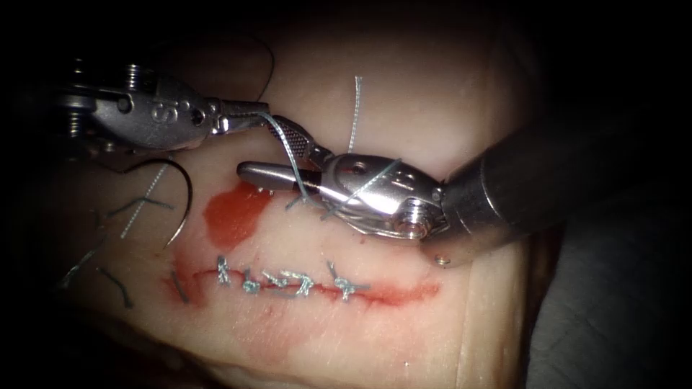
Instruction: Wound Closure
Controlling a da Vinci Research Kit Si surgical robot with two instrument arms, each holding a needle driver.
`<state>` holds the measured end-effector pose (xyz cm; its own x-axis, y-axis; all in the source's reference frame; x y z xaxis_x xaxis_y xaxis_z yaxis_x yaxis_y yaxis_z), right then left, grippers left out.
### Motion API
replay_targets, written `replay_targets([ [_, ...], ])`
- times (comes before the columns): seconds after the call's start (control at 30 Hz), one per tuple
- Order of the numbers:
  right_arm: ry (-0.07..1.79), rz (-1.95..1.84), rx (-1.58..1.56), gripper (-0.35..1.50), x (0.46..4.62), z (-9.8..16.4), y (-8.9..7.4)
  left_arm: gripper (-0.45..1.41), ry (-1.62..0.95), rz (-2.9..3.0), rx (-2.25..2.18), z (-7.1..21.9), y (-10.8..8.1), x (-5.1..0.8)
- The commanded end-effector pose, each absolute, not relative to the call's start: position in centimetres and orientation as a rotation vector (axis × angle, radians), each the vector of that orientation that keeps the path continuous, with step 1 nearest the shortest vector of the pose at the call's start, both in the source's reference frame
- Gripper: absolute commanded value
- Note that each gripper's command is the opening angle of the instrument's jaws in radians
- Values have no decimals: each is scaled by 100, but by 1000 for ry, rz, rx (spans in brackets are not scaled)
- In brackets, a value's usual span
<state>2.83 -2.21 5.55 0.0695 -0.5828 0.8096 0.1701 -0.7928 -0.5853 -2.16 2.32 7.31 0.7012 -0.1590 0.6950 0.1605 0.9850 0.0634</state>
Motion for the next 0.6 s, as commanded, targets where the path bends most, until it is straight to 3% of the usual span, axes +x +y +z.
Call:
replay_targets([
  [0.03, 438, -1783, -1818, 125, 294, 555, -225, -45, -777, -188, 0, 743, 236, -221],
  [0.17, 478, -1810, -1785, 125, 295, 552, -227, -45, -779, -187, -1, 749, 236, -221],
  [0.43, 717, -1848, -1608, 104, 297, 547, -234, -45, -828, -172, 40, 758, 232, -235],
  [0.6, 886, -1801, -1565, 108, 298, 547, -235, -45, -845, -174, 95, 764, 227, -240],
])
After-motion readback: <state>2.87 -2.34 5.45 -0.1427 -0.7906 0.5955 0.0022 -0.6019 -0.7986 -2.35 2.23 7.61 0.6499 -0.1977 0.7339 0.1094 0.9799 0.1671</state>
